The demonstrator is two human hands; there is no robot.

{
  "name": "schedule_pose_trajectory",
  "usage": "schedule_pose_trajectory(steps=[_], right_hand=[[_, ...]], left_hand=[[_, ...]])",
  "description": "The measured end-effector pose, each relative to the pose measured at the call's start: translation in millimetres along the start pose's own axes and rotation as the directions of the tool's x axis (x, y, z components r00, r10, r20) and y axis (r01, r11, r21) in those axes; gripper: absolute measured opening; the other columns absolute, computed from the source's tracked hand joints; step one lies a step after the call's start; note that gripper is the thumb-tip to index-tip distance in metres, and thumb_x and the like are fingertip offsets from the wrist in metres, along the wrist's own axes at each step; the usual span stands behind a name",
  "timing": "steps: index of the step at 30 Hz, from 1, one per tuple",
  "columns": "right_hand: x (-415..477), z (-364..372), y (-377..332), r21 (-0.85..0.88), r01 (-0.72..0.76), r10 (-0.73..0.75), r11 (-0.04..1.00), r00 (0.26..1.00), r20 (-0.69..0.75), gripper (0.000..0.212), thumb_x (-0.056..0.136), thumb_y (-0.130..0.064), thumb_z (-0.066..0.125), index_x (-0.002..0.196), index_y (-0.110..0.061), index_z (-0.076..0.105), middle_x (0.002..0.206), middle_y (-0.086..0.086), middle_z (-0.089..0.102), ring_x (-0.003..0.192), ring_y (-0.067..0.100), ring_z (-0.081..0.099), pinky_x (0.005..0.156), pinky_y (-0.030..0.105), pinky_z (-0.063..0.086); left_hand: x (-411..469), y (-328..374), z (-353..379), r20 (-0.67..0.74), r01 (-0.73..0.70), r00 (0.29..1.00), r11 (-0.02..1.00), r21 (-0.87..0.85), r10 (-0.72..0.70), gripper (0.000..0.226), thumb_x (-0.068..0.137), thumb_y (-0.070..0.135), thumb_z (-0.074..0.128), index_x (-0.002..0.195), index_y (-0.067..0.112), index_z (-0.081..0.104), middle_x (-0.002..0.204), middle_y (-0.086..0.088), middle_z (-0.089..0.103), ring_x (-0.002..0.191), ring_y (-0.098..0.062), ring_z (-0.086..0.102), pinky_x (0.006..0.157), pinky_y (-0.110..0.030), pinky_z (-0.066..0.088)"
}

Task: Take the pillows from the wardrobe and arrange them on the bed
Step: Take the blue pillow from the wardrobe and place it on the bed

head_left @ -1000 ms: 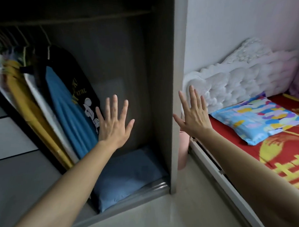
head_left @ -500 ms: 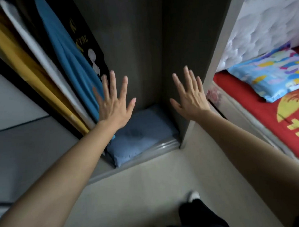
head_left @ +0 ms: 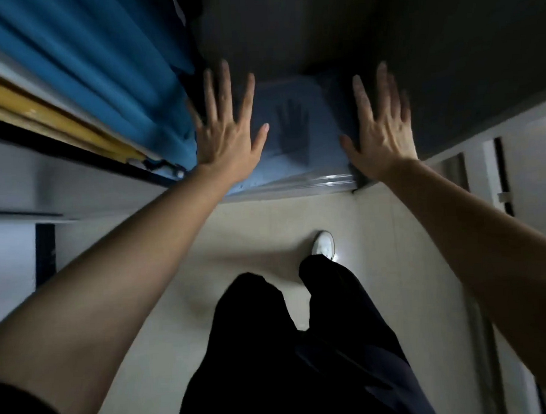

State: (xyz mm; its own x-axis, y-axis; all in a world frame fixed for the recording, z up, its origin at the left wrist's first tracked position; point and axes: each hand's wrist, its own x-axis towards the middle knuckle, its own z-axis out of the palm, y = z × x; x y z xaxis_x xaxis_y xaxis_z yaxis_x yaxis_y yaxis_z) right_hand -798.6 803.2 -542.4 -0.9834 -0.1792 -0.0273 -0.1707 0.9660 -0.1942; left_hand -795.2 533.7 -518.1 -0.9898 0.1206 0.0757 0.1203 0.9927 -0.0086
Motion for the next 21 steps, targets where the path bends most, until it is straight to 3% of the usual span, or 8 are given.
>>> schedule_pose_trajectory(steps=[6, 14, 21], right_hand=[[46.6, 78.4, 6.0, 0.038, -0.006, 0.002, 0.999, 0.993, 0.119, 0.089, 0.091, -0.044, 0.056, 0.156, -0.017, 0.002, 0.161, 0.026, -0.002, 0.149, 0.042, 0.005, 0.119, 0.056, 0.013], [80.6, 227.9, 20.3, -0.002, 0.025, -0.024, 1.0, 0.971, 0.237, 0.096, 0.088, -0.044, 0.061, 0.157, -0.021, -0.001, 0.162, 0.025, -0.004, 0.149, 0.042, 0.001, 0.118, 0.06, 0.014], [96.5, 360.4, 23.9, -0.03, 0.06, -0.045, 0.998, 0.929, 0.367, 0.097, 0.089, -0.044, 0.061, 0.157, -0.019, -0.004, 0.162, 0.024, -0.009, 0.149, 0.043, -0.004, 0.12, 0.058, 0.006]], left_hand=[[14.7, -7.9, 84.4, 0.172, 0.051, 0.984, 0.998, -0.029, -0.045, 0.078, 0.093, 0.055, 0.038, 0.154, 0.022, 0.002, 0.161, -0.02, 0.002, 0.147, -0.042, 0.004, 0.109, -0.071, 0.021], [35.0, -34.8, 260.2, 0.401, 0.079, 0.914, 0.996, -0.037, -0.057, 0.076, 0.095, 0.059, 0.031, 0.153, 0.023, -0.003, 0.162, -0.017, -0.006, 0.148, -0.04, -0.003, 0.113, -0.069, 0.014], [33.4, -45.6, 398.1, 0.461, 0.001, 0.887, 0.999, -0.048, 0.021, 0.084, 0.091, 0.055, 0.043, 0.153, 0.022, -0.003, 0.162, -0.018, -0.005, 0.147, -0.042, -0.002, 0.111, -0.071, 0.014]])
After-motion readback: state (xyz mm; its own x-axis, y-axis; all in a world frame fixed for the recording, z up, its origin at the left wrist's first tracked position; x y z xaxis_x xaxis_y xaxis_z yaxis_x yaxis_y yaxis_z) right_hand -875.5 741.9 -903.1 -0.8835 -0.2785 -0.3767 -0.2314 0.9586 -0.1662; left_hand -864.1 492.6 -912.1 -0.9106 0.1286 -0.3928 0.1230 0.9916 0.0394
